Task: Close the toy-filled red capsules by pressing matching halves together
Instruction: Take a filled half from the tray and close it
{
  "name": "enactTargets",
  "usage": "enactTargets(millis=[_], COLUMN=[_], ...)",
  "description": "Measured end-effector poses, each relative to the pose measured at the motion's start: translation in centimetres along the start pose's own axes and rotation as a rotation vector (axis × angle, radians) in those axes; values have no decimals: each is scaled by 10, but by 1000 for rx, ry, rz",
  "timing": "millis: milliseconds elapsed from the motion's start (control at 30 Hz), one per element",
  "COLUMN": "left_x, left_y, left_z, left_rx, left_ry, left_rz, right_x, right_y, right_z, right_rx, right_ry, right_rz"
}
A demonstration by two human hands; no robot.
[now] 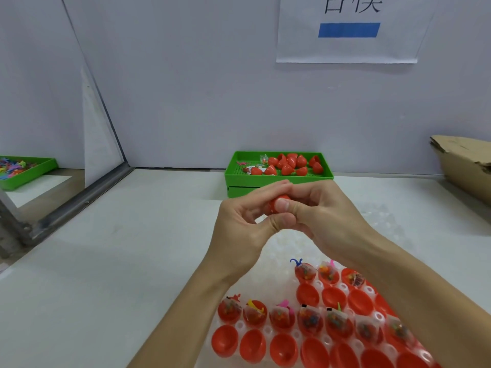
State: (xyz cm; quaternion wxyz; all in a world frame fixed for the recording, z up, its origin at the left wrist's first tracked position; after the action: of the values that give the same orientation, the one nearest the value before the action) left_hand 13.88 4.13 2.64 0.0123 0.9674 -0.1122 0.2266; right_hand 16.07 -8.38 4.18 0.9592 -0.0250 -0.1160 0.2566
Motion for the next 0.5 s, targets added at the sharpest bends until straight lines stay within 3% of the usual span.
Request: enactTargets(millis=[233,433,500], left_x=[1,1,1], left_y=[2,-1,-1], left_z=[-1,-6,-7], left_rx=[74,33,22], left_ry=[24,40,46], left_rz=[-20,36,62], right_x=[-1,0,-1], right_y=[-1,1,-2], right_z=[-2,4,4], right_rx=[6,283,351], right_ry=[-14,108,184], right_rz=[-32,209,210])
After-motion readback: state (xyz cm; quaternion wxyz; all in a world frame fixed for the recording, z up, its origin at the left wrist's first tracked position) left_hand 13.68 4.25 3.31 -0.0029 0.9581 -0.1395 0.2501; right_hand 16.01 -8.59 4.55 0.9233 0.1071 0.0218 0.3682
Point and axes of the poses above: each hand's wrist, its own x-axis towards the middle knuckle, its own y-axis out of the palm, z = x × y, the point moved 5 cm from there along x, towards the middle knuckle, and after that the axes turned 8 degrees about z, right-handed, at the moved point
